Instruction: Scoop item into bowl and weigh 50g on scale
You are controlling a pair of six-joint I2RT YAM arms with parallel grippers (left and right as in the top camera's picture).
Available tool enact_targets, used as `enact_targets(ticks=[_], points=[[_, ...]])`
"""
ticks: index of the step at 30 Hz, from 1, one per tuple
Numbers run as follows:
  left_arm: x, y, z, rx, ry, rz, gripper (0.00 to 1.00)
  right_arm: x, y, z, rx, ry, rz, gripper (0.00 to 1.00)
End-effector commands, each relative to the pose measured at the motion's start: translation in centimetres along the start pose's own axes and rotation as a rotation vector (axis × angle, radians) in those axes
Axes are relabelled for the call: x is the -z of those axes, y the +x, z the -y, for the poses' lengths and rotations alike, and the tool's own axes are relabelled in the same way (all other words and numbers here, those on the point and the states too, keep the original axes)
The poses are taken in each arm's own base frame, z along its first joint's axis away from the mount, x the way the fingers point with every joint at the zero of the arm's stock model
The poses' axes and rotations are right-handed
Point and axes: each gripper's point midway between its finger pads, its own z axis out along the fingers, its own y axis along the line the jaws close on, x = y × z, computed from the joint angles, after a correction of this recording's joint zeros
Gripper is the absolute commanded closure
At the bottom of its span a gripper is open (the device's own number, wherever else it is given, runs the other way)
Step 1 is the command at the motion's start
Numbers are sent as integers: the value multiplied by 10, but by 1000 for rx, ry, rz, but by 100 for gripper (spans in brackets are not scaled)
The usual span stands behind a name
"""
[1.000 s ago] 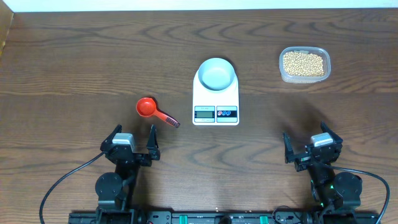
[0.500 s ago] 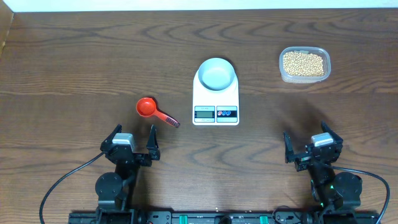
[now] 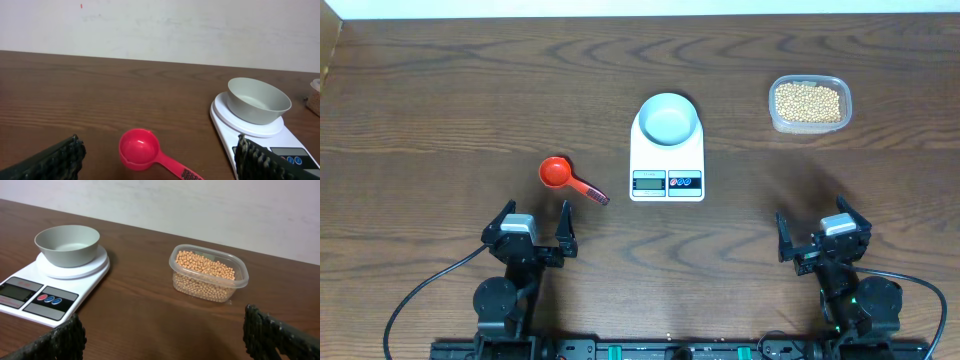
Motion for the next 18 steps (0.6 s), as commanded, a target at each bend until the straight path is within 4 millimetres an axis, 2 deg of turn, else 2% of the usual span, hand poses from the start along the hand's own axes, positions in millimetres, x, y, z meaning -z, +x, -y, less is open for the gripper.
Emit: enact_targets(ticks=[1,9,18], points=[[-2,16,-3,1,-11,-32,2,0,1,2,6,12,0,1],[-2,10,-3,-1,-9,-11,2,0,1,2,6,12,0,1],[1,-32,2,-18,7,164,2,0,1,2,7,12,0,1]])
